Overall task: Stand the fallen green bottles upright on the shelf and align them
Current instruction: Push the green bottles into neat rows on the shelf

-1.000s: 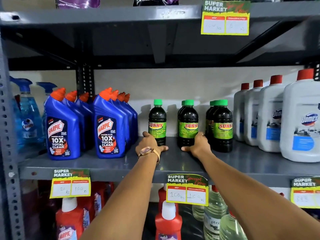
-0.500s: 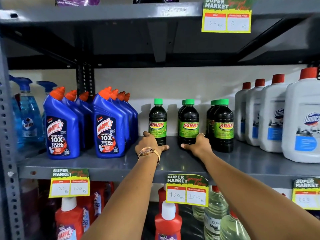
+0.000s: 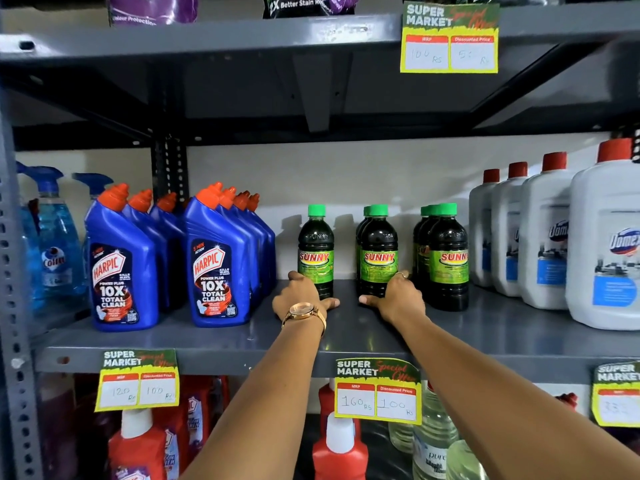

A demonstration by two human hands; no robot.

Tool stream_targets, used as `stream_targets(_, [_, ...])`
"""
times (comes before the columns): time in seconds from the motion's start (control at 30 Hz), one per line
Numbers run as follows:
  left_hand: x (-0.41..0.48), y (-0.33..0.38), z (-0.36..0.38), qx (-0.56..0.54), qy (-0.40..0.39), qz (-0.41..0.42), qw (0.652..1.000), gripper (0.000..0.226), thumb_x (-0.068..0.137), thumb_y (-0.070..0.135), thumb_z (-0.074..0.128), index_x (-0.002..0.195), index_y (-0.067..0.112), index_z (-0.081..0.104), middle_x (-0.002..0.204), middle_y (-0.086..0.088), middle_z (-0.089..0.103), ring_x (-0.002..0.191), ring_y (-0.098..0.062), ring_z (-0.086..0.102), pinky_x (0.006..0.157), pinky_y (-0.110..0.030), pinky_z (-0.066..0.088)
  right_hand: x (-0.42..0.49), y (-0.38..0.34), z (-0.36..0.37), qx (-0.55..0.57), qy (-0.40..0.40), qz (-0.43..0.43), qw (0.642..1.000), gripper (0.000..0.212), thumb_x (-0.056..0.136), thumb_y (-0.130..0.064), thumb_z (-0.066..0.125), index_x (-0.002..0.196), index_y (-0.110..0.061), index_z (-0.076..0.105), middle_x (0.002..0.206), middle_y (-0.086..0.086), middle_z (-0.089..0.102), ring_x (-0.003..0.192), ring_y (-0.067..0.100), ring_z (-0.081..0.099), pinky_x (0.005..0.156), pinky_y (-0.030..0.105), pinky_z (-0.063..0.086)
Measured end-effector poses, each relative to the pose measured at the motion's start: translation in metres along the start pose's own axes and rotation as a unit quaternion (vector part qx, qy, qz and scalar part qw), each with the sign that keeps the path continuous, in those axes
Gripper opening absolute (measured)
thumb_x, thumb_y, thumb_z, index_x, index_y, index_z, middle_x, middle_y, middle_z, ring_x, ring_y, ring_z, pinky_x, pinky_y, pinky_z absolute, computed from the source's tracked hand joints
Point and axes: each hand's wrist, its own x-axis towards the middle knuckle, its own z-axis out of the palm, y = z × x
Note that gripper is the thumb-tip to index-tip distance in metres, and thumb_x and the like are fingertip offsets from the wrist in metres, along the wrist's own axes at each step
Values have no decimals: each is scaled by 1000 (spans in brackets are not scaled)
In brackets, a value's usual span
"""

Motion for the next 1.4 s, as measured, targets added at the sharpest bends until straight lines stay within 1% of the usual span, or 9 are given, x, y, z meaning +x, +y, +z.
stream_targets(0.37, [-1, 1, 0, -16, -4, -5, 1000, 94, 71, 58, 73, 134, 2, 32, 125, -9, 61, 115, -26, 60, 85, -35, 49, -4, -6, 1, -61, -5, 1, 998, 104, 78, -58, 66, 145, 6, 17, 140, 19, 50, 132, 37, 44, 101, 40, 43])
stream_targets(0.77, [-6, 1, -2, 1, -7, 4, 1000, 84, 75, 58, 69, 130, 4, 35, 126, -9, 60, 115, -26, 59, 86, -36, 48, -2, 0, -1, -18, -15, -5, 1000, 100, 83, -50, 66, 146, 7, 13, 143, 19, 46, 134, 38, 40, 105, 41, 38])
stream_targets(0.97, [-8, 0, -2, -36, -14, 7, 999, 86, 72, 58, 72, 128, 4, 34, 127, -12, 59, 116, -30, 58, 89, -38, 47, 0, 1, -7, 13, -47, -17, 999, 102, 74, -57, 70, 141, 6, 26, 142, 19, 45, 132, 37, 43, 105, 41, 38])
stream_targets(1.03, [-6, 1, -1, -77, -60, -9, 995, 104, 69, 60, 73, 138, -1, 23, 137, -19, 50, 125, -36, 50, 99, -43, 43, -3, 3, -17, 44, -67, -31, 996, 99, 69, -61, 73, 136, 3, 39, 134, 18, 51, 125, 36, 51, 101, 40, 44])
stream_targets(1.1, [-10, 1, -3, -63, -118, -32, 990, 131, 68, 69, 67, 147, -7, -4, 153, -28, 23, 139, -42, 28, 113, -47, 29, -10, 15, -35, 91, -43, -52, 994, 78, 65, -59, 77, 113, -2, 55, 112, 15, 63, 110, 34, 63, 89, 37, 52])
stream_targets(1.2, [-30, 1, -2, 25, -114, 6, 993, 131, 73, 76, 54, 147, -7, -15, 156, -31, -4, 145, -43, 1, 118, -49, 7, -18, 43, -60, 109, 106, -93, 984, 53, 73, -46, 78, 100, -5, 58, 104, 16, 64, 104, 34, 61, 84, 38, 48])
stream_targets(1.27, [-48, 7, 0, 56, -79, 60, 993, 117, 78, 74, 48, 148, -7, 1, 155, -30, 2, 144, -43, 1, 119, -48, 3, -15, 56, -74, 84, 150, -35, 985, 77, 74, -46, 77, 125, 3, 49, 129, 20, 51, 122, 40, 47, 97, 43, 40])
stream_targets(1.33, [-58, 17, 1, 70, -43, 128, 988, 98, 81, 69, 48, 142, -3, 24, 150, -27, 22, 141, -41, 17, 117, -47, 12, -8, 61, -76, 84, 74, 92, 989, 114, 67, -52, 80, 146, 3, 20, 148, 21, 28, 135, 42, 30, 109, 48, 31])
stream_targets(1.4, [-60, 30, 3, 56, -48, 207, 976, 76, 87, 59, 49, 133, 0, 39, 139, -21, 39, 130, -37, 35, 111, -43, 28, 2, 65, -72, 73, 20, 148, 986, 128, 64, -51, 83, 150, 2, 5, 153, 22, 18, 139, 42, 25, 113, 47, 25])
